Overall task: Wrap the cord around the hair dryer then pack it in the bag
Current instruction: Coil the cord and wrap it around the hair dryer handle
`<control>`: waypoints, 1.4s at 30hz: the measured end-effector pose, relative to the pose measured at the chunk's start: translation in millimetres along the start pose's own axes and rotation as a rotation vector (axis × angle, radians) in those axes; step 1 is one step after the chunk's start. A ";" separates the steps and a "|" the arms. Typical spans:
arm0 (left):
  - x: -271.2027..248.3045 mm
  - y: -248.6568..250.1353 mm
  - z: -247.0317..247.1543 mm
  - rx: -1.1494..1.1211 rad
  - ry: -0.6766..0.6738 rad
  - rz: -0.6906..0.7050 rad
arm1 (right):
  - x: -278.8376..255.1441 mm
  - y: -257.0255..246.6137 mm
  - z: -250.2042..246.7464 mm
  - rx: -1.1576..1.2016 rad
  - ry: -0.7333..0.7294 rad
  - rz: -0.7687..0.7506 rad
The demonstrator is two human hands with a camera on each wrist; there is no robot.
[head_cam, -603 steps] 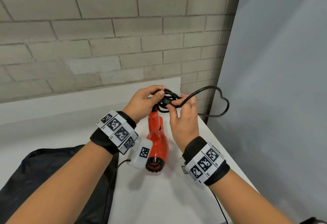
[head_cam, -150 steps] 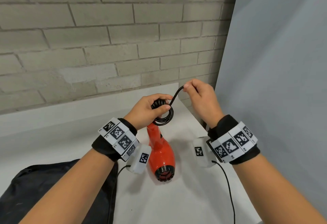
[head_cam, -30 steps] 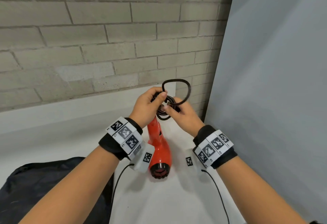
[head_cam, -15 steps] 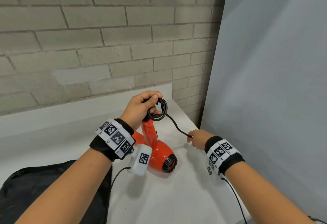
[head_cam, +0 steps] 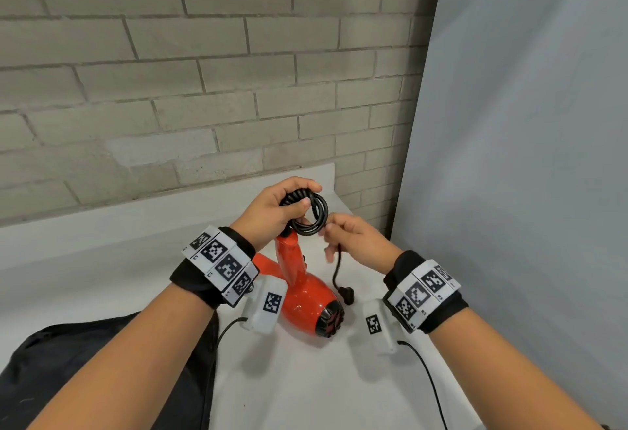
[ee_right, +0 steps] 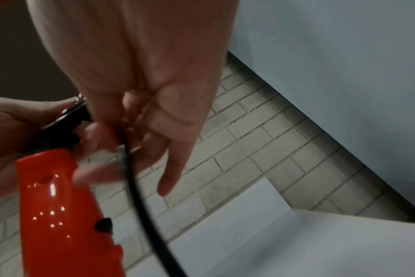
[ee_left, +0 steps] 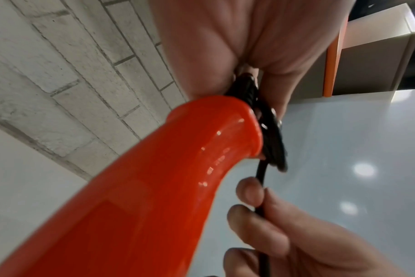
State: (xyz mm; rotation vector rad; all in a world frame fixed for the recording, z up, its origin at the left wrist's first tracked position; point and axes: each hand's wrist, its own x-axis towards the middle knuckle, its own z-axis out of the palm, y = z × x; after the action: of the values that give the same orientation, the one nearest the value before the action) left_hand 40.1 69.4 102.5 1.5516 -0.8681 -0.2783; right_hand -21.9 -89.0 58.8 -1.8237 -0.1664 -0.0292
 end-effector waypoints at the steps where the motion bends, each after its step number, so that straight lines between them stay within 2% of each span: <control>1: -0.2 0.1 1.1 0.009 0.007 0.001 | 1.0 -1.7 -2.1 -0.031 0.084 0.027; 3: -0.7 -0.9 5.9 0.023 0.027 0.016 | 1.7 -8.7 -5.6 -0.191 0.260 0.041; 5: -0.5 -1.7 10.3 0.034 0.068 0.035 | 0.8 -19.6 -6.8 -0.372 0.394 -0.015; 8: 1.2 -2.4 10.0 0.093 0.105 0.032 | -5.4 -34.8 -9.0 -0.539 0.490 -0.082; 11: 2.2 -1.9 4.9 0.219 0.045 0.023 | -8.9 -47.0 -11.5 -0.660 0.539 -0.097; 17: 2.6 7.0 5.1 0.349 -0.085 0.010 | -14.5 -65.9 -12.9 -0.837 0.552 -0.207; 24: 1.4 13.3 6.5 0.412 -0.193 -0.026 | -21.5 -63.3 -15.0 -0.930 0.510 -0.245; 27: 0.5 12.7 10.1 0.408 -0.165 -0.008 | -25.5 -67.9 -15.6 -0.996 0.503 -0.297; 29: 0.8 9.1 10.6 0.440 -0.088 -0.016 | -26.4 -66.7 -18.2 -0.928 0.451 -0.323; 31: 1.9 5.2 9.4 0.457 -0.003 -0.041 | -26.6 -57.2 -25.1 -0.750 0.391 -0.287; 34: 4.4 0.8 6.5 0.410 0.142 -0.075 | -27.7 -28.3 -34.7 -0.561 0.319 -0.103; 38: 6.0 -2.9 4.8 0.370 0.272 -0.081 | -32.0 20.8 -36.4 -0.556 0.213 0.166; 42: 4.5 -5.8 6.3 0.376 0.326 -0.033 | -38.7 38.0 -32.4 -0.500 0.161 0.256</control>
State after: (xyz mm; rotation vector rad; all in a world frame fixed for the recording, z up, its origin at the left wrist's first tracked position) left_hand 41.3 61.4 97.3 1.8947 -0.6603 0.1233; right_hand -53.1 -133.4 26.4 -2.3178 0.2077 -0.0397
